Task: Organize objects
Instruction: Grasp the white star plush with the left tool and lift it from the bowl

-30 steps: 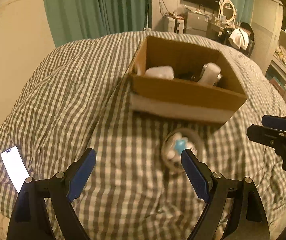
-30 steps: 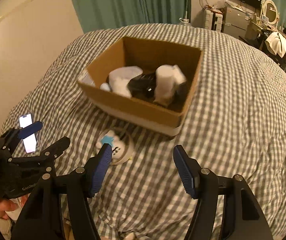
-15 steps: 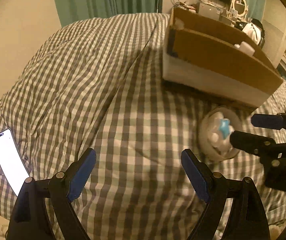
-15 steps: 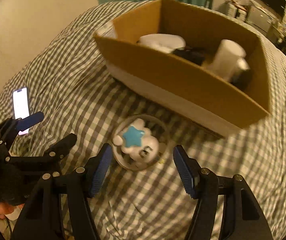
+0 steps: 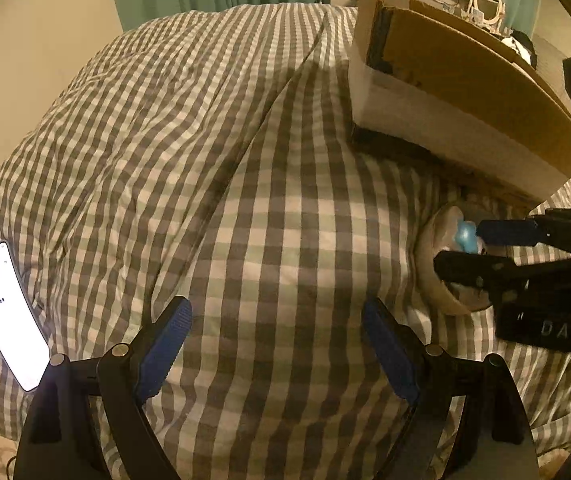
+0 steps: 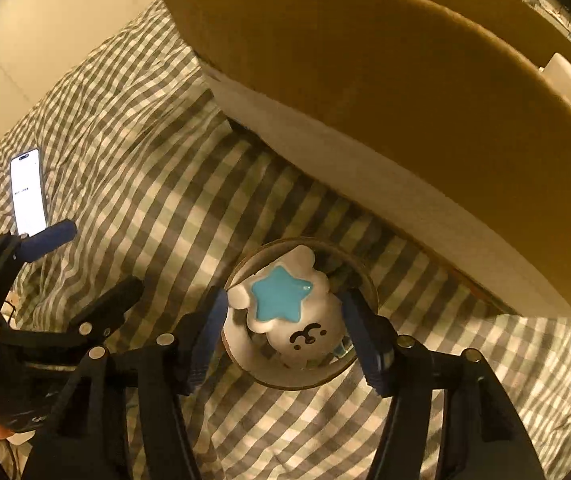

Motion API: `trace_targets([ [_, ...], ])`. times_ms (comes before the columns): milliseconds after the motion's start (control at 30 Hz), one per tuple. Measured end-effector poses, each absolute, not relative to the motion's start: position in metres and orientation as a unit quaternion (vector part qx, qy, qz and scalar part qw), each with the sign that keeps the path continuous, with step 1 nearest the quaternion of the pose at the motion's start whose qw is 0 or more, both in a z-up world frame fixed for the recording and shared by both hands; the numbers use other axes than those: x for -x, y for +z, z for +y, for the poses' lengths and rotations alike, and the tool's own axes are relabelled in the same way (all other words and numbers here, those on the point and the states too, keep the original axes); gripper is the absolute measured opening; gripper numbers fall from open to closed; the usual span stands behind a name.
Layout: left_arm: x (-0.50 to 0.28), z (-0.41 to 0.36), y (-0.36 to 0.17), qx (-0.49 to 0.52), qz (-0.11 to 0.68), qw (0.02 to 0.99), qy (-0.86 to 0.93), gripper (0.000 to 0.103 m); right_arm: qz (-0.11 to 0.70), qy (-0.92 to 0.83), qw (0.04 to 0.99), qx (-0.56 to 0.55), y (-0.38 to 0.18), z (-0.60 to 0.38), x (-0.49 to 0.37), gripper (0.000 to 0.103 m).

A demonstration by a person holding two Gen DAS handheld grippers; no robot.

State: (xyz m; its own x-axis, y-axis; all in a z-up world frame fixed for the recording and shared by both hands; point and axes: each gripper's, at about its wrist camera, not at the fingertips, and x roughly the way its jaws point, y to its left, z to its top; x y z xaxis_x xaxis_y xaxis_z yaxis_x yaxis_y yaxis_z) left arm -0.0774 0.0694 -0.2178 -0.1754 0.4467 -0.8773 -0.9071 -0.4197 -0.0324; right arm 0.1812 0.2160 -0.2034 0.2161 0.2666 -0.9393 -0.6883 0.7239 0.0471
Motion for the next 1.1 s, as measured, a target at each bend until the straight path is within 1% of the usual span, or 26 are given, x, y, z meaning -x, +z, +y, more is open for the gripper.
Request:
trace_targets([
  [100, 0.077, 0.068, -0.215, 0.44, 0.263, 0.466, 0.721, 0.089, 0.539, 0.32, 0.755, 0.192, -0.2, 0.214, -0.18, 0.057],
  [133, 0.076, 0.067, -0.213, 0.44, 0.263, 0.465, 0.721, 0.089, 0.536, 0.322, 0.756, 0.194, -0.198, 0.212, -0.177, 0.045],
  [167, 0.075, 0.068, -0.211, 0.439, 0.264, 0.464, 0.722, 0.089, 0.531, 0.323, 0.758, 0.197, -0.195, 0.212, -0.174, 0.043],
  [333, 0.06, 0.071, -0.194, 0.425, 0.265, 0.472, 0.726, 0.089, 0.524, 0.335, 0.764, 0.175, -0.171, 0.2, -0.162, 0.043],
  [367, 0.057, 0.072, -0.191, 0.422, 0.264, 0.474, 0.726, 0.089, 0.517, 0.336, 0.767, 0.175, -0.167, 0.199, -0.161, 0.031],
  [400, 0.054, 0.073, -0.188, 0.42, 0.262, 0.477, 0.726, 0.089, 0.508, 0.34, 0.773, 0.171, -0.159, 0.195, -0.158, 0.005],
  [633, 0.027, 0.079, -0.168, 0.421, 0.236, 0.507, 0.715, 0.089, 0.483, 0.339, 0.792, 0.158, -0.123, 0.167, -0.147, 0.005],
  [733, 0.012, 0.088, -0.166, 0.418, 0.234, 0.524, 0.704, 0.089, 0.489, 0.327, 0.795, 0.148, -0.124, 0.151, -0.147, 0.005],
  [833, 0.002, 0.102, -0.169, 0.416, 0.236, 0.538, 0.694, 0.089, 0.506, 0.307, 0.794, 0.138, -0.13, 0.128, -0.154, 0.008],
  [867, 0.0, 0.106, -0.171, 0.417, 0.237, 0.54, 0.692, 0.089, 0.512, 0.3, 0.793, 0.137, -0.133, 0.123, -0.156, 0.012],
  [900, -0.002, 0.112, -0.174, 0.419, 0.237, 0.543, 0.688, 0.089, 0.519, 0.292, 0.792, 0.136, -0.139, 0.119, -0.157, 0.019],
  [967, -0.005, 0.12, -0.181, 0.423, 0.235, 0.551, 0.68, 0.089, 0.528, 0.282, 0.79, 0.134, -0.146, 0.113, -0.16, 0.026],
  [1000, -0.005, 0.124, -0.184, 0.424, 0.234, 0.554, 0.678, 0.087, 0.535, 0.276, 0.788, 0.132, -0.15, 0.11, -0.163, 0.026],
  [1033, -0.006, 0.128, -0.188, 0.427, 0.234, 0.557, 0.673, 0.079, 0.539, 0.272, 0.786, 0.131, -0.153, 0.109, -0.165, 0.026],
  [1067, -0.007, 0.133, -0.193, 0.433, 0.237, 0.561, 0.664, 0.061, 0.544, 0.267, 0.785, 0.131, -0.158, 0.109, -0.167, 0.026],
  [1100, -0.011, 0.135, -0.196, 0.438, 0.243, 0.563, 0.657, 0.051, 0.546, 0.263, 0.784, 0.131, -0.16, 0.108, -0.168, 0.026],
])
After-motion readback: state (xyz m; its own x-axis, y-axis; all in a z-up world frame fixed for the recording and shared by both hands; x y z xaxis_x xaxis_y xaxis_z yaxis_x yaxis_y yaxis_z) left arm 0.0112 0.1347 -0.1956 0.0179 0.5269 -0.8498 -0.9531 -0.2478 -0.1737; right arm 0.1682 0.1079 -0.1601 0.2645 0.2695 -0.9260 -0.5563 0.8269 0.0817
